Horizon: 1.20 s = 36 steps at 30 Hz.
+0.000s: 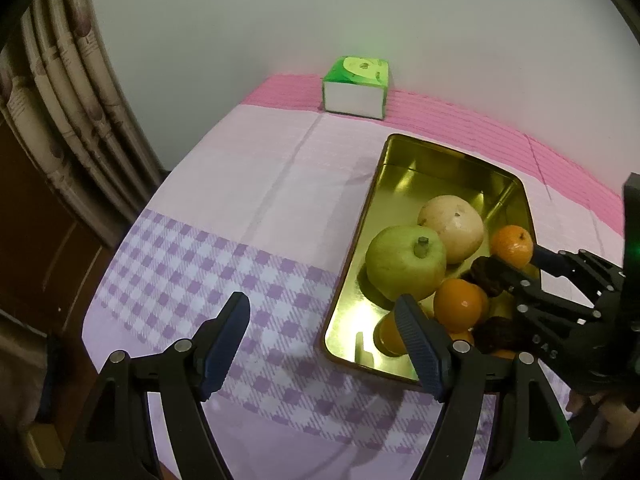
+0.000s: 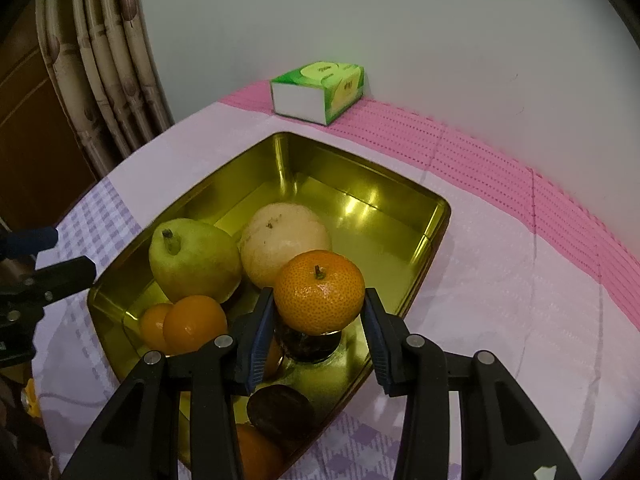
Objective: Organize fruits
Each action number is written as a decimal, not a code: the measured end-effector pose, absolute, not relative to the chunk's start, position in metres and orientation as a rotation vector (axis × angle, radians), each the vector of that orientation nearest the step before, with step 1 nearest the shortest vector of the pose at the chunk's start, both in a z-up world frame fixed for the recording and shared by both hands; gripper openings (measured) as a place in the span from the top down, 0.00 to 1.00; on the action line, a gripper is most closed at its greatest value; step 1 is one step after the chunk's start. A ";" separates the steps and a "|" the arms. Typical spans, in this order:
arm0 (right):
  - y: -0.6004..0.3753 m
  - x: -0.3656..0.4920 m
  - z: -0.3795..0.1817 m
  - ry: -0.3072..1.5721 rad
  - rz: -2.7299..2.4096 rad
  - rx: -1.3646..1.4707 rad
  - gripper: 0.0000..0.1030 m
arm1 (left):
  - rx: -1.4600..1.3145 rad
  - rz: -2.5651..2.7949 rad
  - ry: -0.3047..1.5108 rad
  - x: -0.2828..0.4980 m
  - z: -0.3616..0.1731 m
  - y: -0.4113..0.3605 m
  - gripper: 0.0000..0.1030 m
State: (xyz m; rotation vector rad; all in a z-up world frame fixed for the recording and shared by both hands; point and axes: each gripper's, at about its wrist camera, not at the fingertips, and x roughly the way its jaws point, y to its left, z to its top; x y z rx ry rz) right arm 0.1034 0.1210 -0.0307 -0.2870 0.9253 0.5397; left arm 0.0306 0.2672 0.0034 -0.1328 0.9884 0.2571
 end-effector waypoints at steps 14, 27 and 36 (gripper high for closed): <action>0.120 0.090 -0.022 0.926 0.512 -0.272 0.41 | -0.108 0.227 0.995 0.029 0.006 0.256 0.27; 0.099 0.038 -0.007 0.979 0.480 -0.224 0.07 | -0.078 0.205 0.992 0.024 0.009 0.242 0.26; 0.096 0.029 -0.012 1.003 0.489 -0.204 0.07 | -0.072 0.187 0.993 0.023 0.009 0.235 0.26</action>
